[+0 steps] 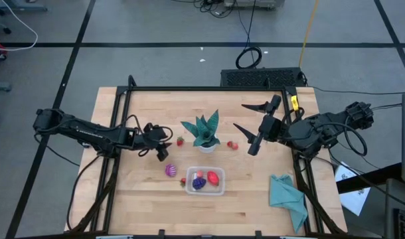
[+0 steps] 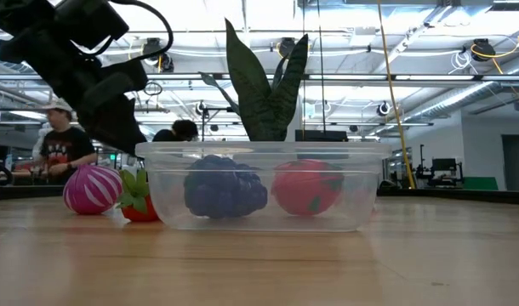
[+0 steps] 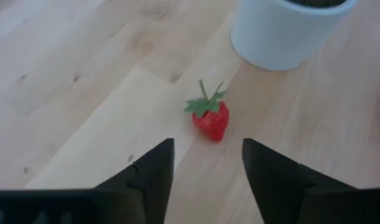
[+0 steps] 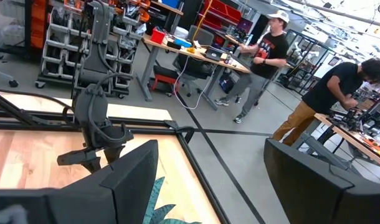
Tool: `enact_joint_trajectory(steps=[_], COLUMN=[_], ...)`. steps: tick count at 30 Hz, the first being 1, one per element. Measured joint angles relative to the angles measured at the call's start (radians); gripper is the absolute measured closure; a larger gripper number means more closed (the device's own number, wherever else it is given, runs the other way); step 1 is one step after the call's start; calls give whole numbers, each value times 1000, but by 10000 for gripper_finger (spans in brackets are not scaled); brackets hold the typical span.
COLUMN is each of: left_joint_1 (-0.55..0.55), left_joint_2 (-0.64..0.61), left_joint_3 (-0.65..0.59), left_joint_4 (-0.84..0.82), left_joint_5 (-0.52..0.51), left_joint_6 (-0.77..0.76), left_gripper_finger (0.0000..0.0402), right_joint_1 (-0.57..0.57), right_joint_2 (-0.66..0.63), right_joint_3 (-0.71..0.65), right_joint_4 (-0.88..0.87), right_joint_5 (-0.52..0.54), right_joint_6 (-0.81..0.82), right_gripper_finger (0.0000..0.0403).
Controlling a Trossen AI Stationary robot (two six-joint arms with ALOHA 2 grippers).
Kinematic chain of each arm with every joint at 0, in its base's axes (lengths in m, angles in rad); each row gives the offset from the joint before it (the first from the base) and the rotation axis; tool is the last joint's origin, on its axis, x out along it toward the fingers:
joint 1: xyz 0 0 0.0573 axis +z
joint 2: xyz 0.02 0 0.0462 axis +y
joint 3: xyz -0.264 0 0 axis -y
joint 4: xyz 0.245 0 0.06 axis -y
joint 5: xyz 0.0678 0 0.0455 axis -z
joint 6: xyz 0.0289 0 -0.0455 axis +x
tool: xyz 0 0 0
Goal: Pick and placing Produce into tupperware
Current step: Put the top left red strawberry into the transparent bin
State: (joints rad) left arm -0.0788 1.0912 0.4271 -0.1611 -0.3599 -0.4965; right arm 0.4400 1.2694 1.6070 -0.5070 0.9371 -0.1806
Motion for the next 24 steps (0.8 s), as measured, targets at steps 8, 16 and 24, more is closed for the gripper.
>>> enact_joint_trajectory(steps=[8,16,24], left_joint_1=[-2,-2,-14], left_joint_2=[5,36,156], left_joint_3=[0,0,0], left_joint_4=[10,59,148], left_joint_5=[0,-6,-7], left_joint_6=[-10,-12,-23], left_gripper_finger=[153,151,151], right_joint_1=[0,0,0], right_joint_2=[0,0,0], right_joint_3=[0,0,0], right_joint_4=[0,-3,-17], right_joint_5=[0,0,0], right_joint_6=[0,0,0], right_gripper_finger=[122,122,122])
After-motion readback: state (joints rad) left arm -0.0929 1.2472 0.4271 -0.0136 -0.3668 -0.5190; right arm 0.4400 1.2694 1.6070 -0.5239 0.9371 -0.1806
